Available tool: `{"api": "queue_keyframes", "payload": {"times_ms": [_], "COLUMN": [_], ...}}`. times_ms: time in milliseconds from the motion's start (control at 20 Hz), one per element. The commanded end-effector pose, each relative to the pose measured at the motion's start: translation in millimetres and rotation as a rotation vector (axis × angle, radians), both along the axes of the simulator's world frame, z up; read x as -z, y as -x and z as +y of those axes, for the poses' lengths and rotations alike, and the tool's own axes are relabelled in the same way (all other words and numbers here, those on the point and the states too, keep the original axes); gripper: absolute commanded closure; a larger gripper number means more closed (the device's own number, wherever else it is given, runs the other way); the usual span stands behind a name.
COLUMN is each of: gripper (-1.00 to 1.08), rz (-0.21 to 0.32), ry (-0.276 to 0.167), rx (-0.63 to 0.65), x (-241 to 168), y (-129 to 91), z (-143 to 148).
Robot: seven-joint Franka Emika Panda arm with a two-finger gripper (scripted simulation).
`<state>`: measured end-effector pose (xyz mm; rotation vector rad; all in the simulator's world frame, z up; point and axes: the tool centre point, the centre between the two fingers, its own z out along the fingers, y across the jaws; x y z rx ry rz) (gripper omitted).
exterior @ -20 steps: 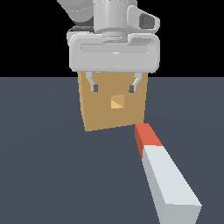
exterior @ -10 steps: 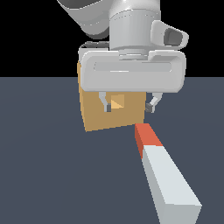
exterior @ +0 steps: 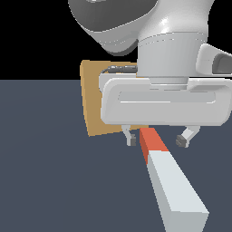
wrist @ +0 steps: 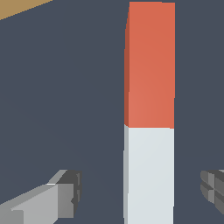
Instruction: Insert the peg into the horizontal hole in a box.
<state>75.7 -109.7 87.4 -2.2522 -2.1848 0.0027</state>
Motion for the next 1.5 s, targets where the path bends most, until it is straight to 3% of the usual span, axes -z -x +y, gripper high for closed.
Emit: {"api": "queue_keyframes", "payload": {"times_ms": [0, 900, 1450], "gripper": [-0.92, -0.92, -0.92], "rz": [-0.002, -0.004, -0.004], "ry": [0.001, 0.002, 0.002], "rx": [0.003, 0.009, 0.009], "x": [6.0, 19.1, 65.6], "y": [-6.9, -17.4, -16.1], "z": [-7.5, -20.2, -19.7]}}
